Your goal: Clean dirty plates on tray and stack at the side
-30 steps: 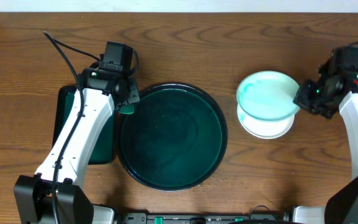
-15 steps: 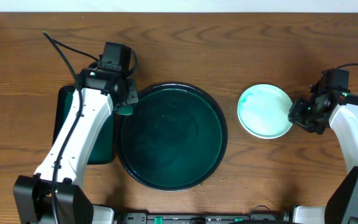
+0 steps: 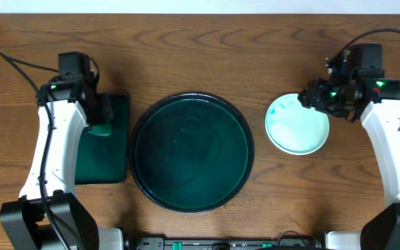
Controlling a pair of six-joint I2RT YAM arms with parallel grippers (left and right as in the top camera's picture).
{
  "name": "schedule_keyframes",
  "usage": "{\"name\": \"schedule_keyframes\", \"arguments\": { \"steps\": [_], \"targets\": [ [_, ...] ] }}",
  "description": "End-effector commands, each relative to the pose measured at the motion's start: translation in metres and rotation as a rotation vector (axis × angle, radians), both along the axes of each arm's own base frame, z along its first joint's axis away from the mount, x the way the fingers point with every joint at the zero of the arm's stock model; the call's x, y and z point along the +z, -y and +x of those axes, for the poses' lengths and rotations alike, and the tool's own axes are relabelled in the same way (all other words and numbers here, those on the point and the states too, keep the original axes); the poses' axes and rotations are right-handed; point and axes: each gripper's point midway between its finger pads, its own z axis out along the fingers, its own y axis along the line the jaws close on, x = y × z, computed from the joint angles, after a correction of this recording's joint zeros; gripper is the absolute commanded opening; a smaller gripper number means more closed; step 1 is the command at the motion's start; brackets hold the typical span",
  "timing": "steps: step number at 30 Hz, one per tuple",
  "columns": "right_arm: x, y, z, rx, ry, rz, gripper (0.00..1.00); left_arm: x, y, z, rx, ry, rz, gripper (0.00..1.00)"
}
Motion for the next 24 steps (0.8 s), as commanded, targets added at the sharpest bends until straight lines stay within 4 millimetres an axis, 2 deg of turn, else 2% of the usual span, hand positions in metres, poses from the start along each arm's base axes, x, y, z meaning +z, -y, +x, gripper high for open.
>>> {"name": "schedule_keyframes", "arguments": {
  "steps": [1, 3, 6, 10, 12, 14, 17, 19, 22, 24],
  "targets": [
    [0.008, -0.013, 0.000, 0.068, 0.034, -0.020, 0.57, -0.030, -0.011, -0.011, 0.026, -0.050, -0.036, 0.07],
    [0.008, -0.014, 0.000, 0.075, 0.034, -0.034, 0.57, -0.043, -0.009, -0.013, 0.034, -0.068, -0.076, 0.08],
    [0.007, -0.019, -0.001, 0.088, 0.033, -0.034, 0.57, -0.069, -0.009, -0.016, 0.044, -0.116, -0.094, 0.15],
    [0.007, -0.020, -0.002, 0.091, 0.033, -0.038, 0.57, -0.101, -0.007, -0.024, 0.047, -0.209, -0.113, 0.16],
    [0.007, -0.018, -0.002, 0.087, 0.030, -0.047, 0.57, -0.110, -0.006, -0.027, 0.063, -0.239, -0.122, 0.17],
    [0.006, -0.018, -0.003, 0.086, 0.026, -0.051, 0.57, -0.111, -0.003, -0.026, 0.067, -0.239, -0.138, 0.27],
    [0.006, -0.018, -0.003, 0.086, 0.024, -0.050, 0.57, -0.099, -0.002, -0.021, 0.064, -0.205, -0.145, 0.35],
    [0.006, -0.018, -0.003, 0.086, 0.023, -0.050, 0.57, -0.083, -0.003, -0.018, 0.061, -0.172, -0.140, 0.45],
    [0.006, -0.018, -0.003, 0.087, 0.023, -0.049, 0.56, -0.047, -0.003, -0.010, 0.051, -0.088, -0.132, 0.66],
    [0.006, -0.018, -0.004, 0.090, 0.023, -0.048, 0.57, -0.017, 0.000, -0.006, 0.042, -0.016, -0.138, 0.70]
  ]
}}
